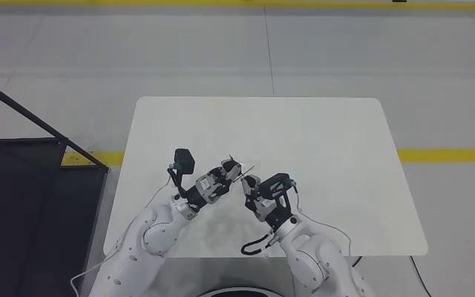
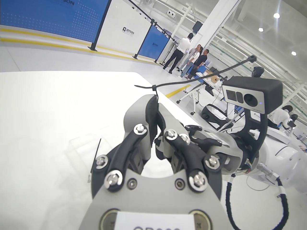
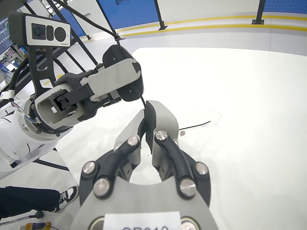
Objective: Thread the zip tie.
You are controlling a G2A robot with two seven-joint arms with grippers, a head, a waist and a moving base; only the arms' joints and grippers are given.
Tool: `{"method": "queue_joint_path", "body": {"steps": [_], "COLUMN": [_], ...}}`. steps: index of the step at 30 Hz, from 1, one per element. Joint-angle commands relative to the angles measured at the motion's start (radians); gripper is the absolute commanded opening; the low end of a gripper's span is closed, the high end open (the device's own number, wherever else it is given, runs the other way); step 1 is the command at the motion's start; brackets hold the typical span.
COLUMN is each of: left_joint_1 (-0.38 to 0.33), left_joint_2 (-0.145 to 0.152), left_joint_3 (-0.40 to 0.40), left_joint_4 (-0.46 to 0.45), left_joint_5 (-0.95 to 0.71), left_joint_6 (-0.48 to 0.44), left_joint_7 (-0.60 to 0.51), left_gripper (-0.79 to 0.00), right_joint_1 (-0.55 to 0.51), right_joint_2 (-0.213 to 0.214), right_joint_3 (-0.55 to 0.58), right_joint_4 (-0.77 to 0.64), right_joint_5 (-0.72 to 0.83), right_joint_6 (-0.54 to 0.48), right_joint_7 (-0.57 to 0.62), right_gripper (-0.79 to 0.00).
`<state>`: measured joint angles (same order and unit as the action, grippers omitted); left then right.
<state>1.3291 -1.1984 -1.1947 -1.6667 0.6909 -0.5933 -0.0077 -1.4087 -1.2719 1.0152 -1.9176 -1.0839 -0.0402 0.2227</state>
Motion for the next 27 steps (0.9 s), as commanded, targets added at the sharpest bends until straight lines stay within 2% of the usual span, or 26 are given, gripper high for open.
{"method": "queue_joint_path", "body": {"steps": [1,6,7,10,15,27], "left_joint_1": [0.000,0.000,0.001,0.001,0.001,0.013], "left_joint_2": [0.000,-0.001,-0.001,-0.002,-0.003,0.000], "left_joint_3": [-0.001,-0.003,-0.003,-0.004,-0.006,-0.031], "left_joint_4": [0.001,0.001,0.001,-0.001,-0.002,0.008], "left_joint_5": [0.000,-0.006,-0.008,-0.012,-0.017,-0.022], "left_joint_6": [0.001,0.002,0.004,0.006,0.007,-0.010], "left_joint_7": [0.000,-0.001,-0.001,-0.005,-0.009,-0.015], "left_gripper": [-0.785,-0.782,-0.628,-0.505,-0.486,-0.505], "right_joint_1": [0.001,0.001,0.000,-0.003,-0.008,-0.007], "right_joint_2": [-0.001,-0.003,-0.003,-0.004,-0.005,-0.008], "right_joint_3": [-0.001,0.001,0.002,0.007,0.014,0.040], "right_joint_4": [0.002,0.002,0.002,0.000,-0.004,-0.001], "right_joint_5": [0.000,-0.002,-0.001,0.002,0.004,0.057], "right_joint_6": [-0.001,0.000,0.001,0.001,0.001,-0.002], "right_joint_7": [0.002,0.001,-0.001,-0.006,-0.006,0.002], "right_gripper": [-0.785,-0.785,-0.785,-0.785,-0.785,-0.785]}}
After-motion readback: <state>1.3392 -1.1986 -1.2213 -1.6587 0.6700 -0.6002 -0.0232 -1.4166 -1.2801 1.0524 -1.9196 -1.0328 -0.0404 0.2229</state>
